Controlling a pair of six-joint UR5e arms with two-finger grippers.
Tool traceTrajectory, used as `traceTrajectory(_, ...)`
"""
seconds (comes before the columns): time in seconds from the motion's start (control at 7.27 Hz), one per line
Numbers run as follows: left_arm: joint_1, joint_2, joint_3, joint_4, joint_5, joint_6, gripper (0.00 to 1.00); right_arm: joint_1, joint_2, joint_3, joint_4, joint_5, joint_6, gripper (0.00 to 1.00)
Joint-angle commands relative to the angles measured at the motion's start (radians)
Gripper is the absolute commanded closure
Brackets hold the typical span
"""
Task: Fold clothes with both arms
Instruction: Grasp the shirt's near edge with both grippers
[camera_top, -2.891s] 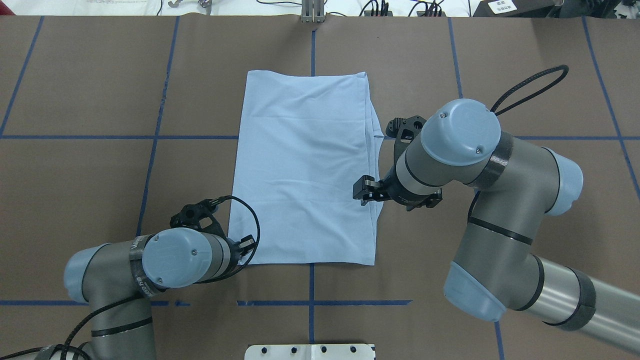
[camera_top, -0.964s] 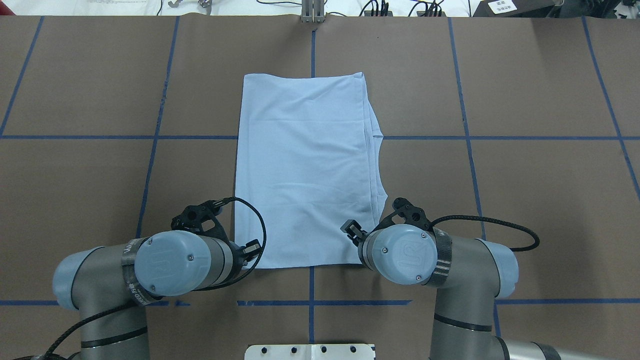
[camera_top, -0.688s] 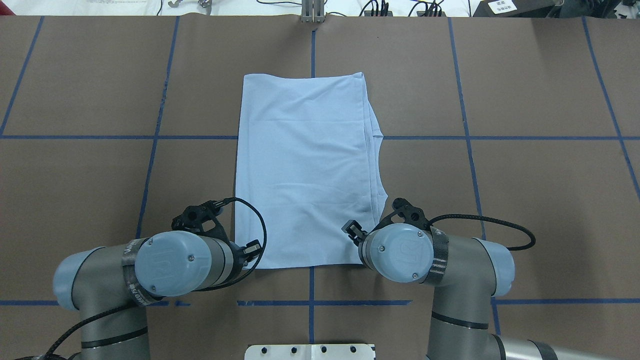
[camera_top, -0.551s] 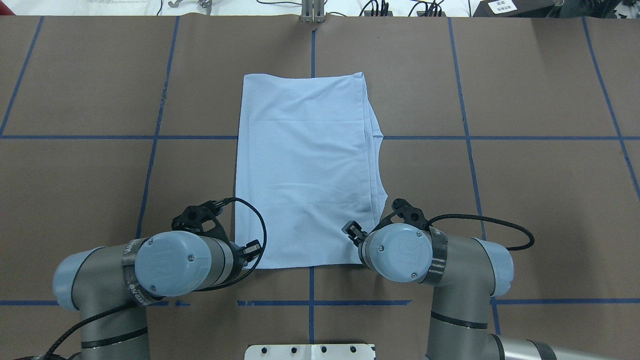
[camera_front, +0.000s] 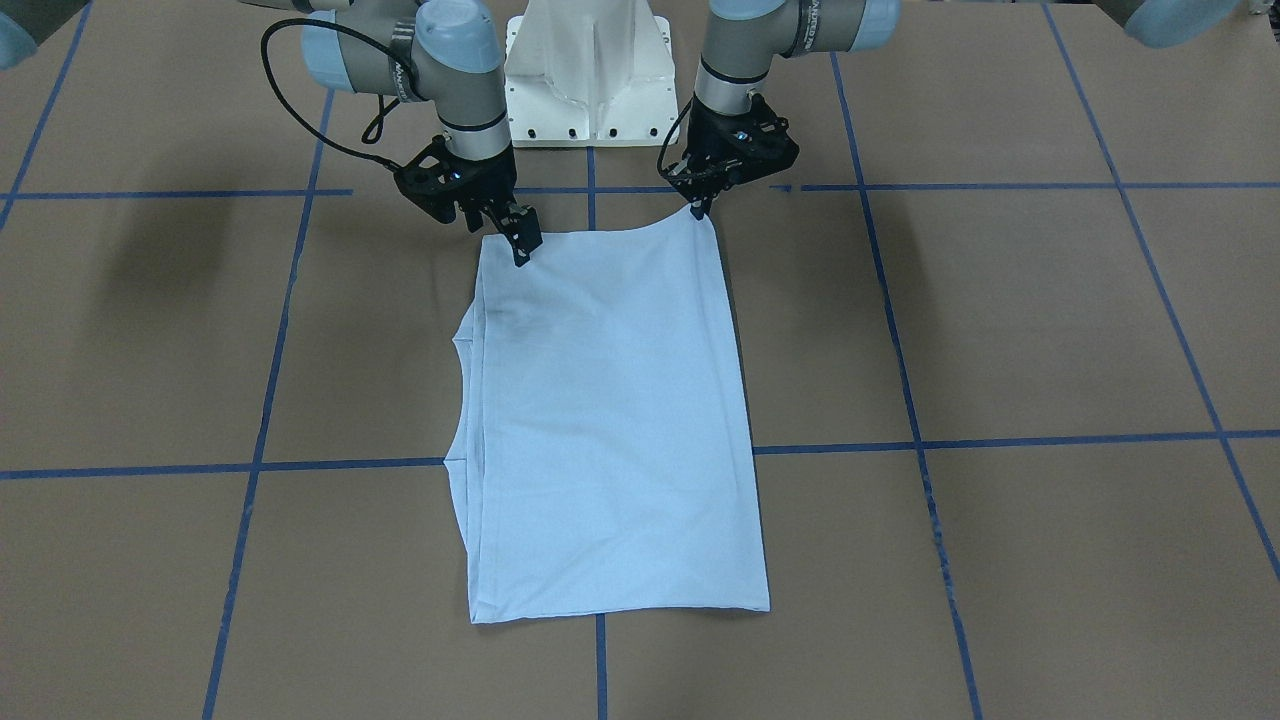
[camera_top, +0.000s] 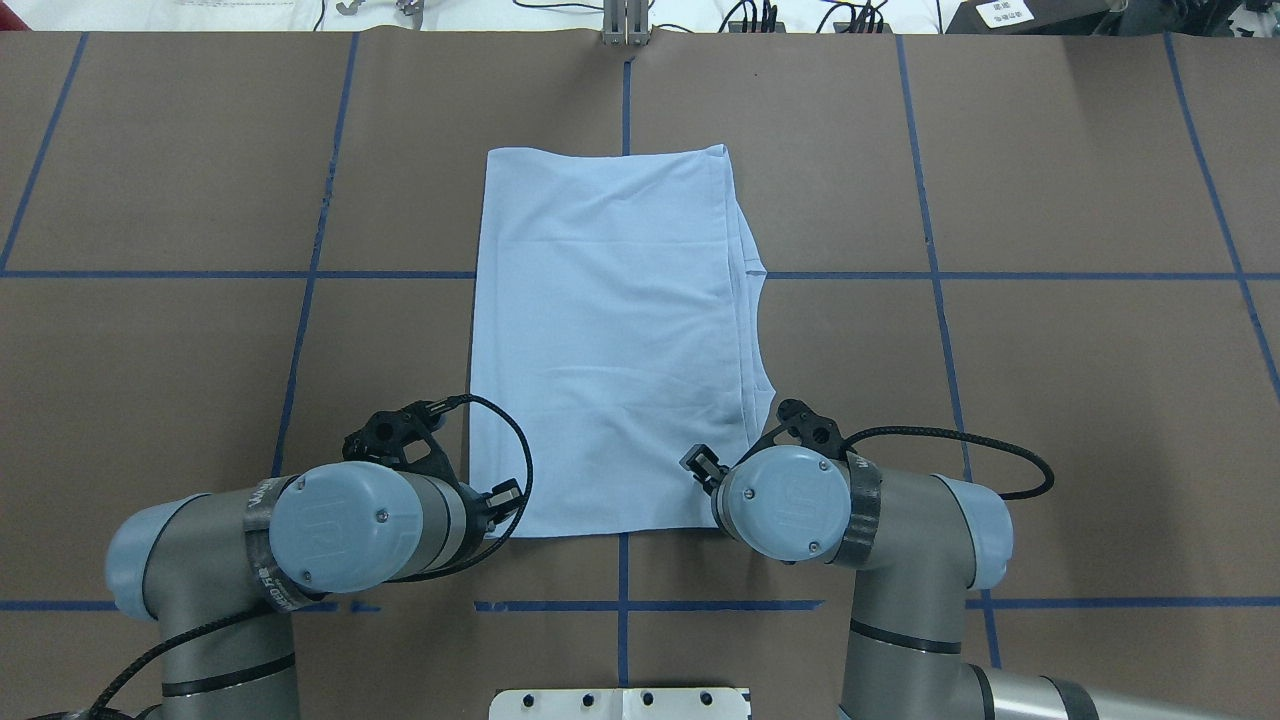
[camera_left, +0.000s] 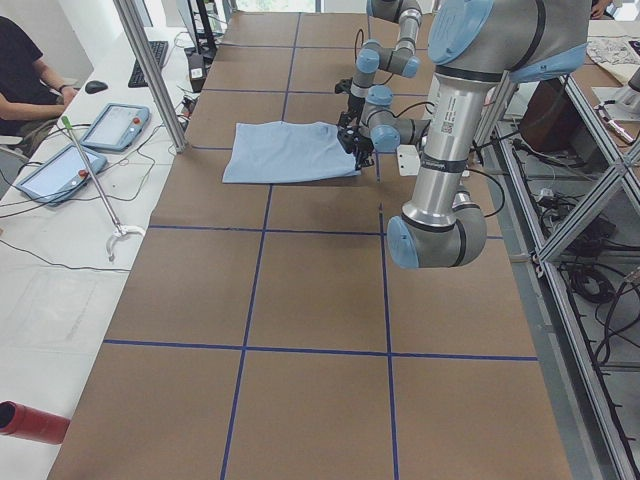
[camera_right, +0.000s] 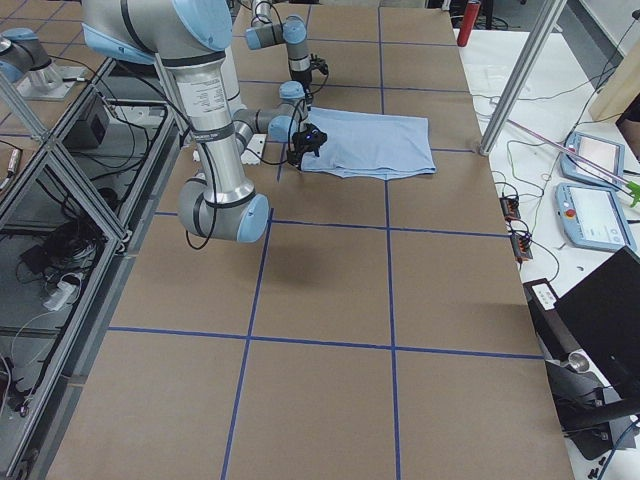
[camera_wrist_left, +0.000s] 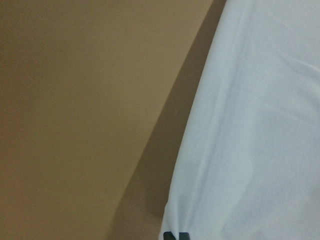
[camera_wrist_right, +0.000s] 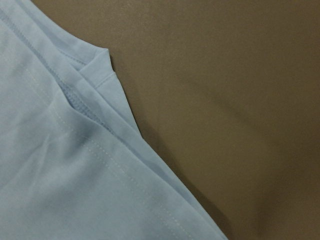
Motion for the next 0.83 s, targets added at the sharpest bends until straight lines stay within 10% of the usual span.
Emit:
traceTrajectory(0.0, -0.001, 0.002, 0.001, -0.001, 0.0, 0.0, 1.0, 0.002, 0.022, -0.012, -0.047, 0.033, -0.011, 0.0)
traceTrajectory(0.69, -0.001, 0.0, 0.001, -0.001, 0.0, 0.0, 1.0, -0.018, 0.007, -0.013, -0.036, 0.027, -0.005, 0.0)
